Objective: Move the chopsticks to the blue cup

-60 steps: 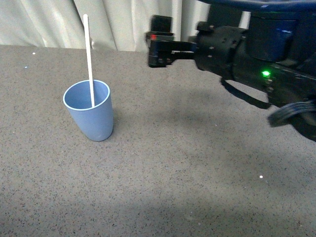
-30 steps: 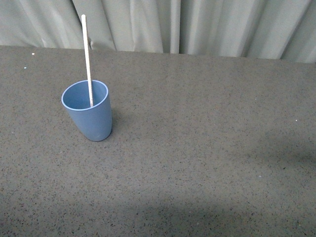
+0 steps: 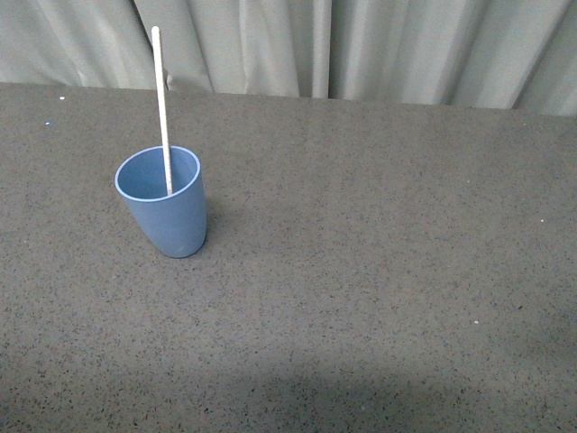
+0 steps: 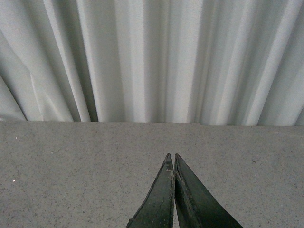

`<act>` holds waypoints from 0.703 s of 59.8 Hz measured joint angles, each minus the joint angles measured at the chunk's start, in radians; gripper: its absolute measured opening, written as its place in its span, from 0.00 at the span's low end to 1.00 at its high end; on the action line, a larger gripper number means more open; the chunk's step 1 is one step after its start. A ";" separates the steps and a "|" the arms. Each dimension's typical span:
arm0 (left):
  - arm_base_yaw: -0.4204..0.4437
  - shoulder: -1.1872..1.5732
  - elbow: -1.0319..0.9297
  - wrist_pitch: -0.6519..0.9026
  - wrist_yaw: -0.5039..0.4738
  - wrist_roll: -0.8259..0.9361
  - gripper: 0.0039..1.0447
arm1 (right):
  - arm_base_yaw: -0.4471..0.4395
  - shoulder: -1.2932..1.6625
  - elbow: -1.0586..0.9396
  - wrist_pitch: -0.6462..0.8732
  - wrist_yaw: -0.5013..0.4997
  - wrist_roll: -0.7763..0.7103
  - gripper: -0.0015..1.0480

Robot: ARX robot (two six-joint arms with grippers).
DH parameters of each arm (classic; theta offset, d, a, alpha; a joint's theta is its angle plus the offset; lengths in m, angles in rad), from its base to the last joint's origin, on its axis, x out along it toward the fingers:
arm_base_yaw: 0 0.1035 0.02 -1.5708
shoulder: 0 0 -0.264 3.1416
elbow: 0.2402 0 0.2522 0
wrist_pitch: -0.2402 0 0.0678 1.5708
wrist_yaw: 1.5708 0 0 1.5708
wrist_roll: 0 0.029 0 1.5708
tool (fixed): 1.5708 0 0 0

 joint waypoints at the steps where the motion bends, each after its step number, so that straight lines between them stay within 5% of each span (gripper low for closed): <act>1: 0.000 0.000 0.000 0.000 0.000 0.000 0.94 | -0.015 -0.016 -0.004 -0.013 -0.029 0.000 0.01; 42: 0.000 0.000 0.000 0.000 0.000 0.000 0.94 | -0.062 -0.506 -0.051 -0.437 -0.051 0.000 0.01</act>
